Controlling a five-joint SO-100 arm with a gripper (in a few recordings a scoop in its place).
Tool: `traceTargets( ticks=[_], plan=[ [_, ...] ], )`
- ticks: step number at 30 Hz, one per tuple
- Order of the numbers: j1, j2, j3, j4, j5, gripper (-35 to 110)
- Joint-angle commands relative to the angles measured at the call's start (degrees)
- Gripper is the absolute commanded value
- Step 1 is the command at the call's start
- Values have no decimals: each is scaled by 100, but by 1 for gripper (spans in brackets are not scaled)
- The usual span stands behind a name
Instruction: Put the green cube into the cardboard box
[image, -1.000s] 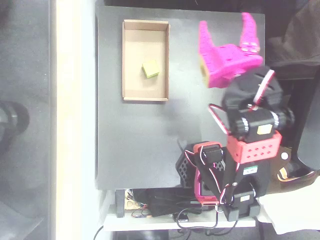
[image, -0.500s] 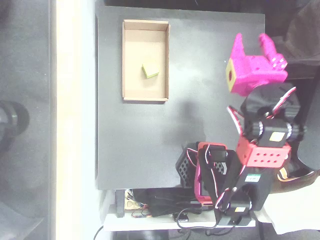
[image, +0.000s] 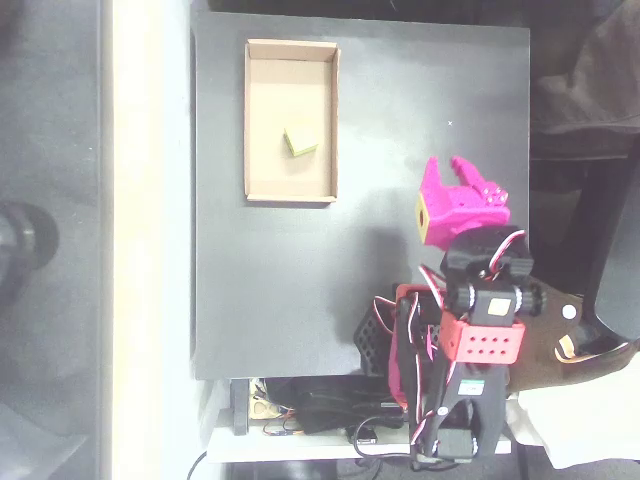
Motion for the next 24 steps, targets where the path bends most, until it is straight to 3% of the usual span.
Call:
traceTargets(
  ticks=[1, 24],
  plan=[
    [79, 606, 642, 44, 35, 5],
    [0, 1925, 3278, 123, 62, 3]
  ],
)
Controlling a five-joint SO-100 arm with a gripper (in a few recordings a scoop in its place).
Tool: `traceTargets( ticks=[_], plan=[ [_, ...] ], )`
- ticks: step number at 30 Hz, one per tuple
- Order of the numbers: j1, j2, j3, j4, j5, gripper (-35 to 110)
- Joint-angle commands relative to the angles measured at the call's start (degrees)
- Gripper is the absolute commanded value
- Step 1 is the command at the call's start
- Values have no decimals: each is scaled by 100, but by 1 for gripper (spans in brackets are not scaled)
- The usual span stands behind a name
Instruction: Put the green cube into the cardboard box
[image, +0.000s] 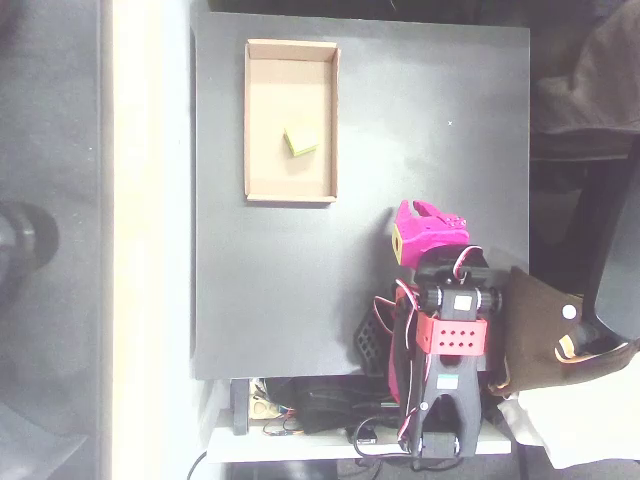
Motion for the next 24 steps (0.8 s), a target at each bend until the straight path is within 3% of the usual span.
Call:
traceTargets(
  ticks=[1, 13, 24],
  plan=[
    [44, 149, 185, 97, 44, 3],
    [44, 167, 413, 149, 105, 3],
    [44, 615, 413, 1283, 105, 3]
  ],
)
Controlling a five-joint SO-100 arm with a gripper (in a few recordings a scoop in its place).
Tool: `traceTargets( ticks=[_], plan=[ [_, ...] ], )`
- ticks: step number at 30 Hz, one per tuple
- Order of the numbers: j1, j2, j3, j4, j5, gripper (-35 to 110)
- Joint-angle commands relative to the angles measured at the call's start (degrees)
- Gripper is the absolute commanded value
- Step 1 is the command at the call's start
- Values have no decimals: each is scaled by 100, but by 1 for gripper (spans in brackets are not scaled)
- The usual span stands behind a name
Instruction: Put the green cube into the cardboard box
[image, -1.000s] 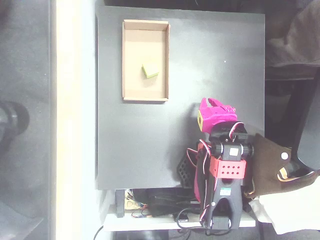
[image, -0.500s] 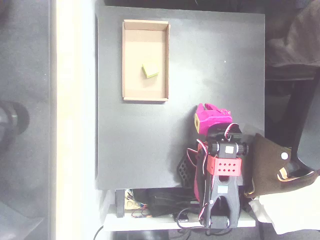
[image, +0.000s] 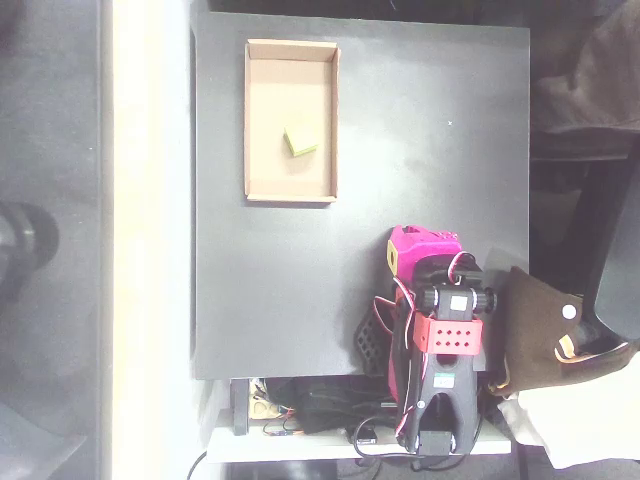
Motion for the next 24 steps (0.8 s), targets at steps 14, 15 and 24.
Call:
traceTargets(
  ticks=[14, 15, 24],
  plan=[
    [44, 202, 53, 404, 26, 4],
    [44, 202, 53, 404, 26, 4],
    [44, 202, 53, 404, 26, 4]
  ],
)
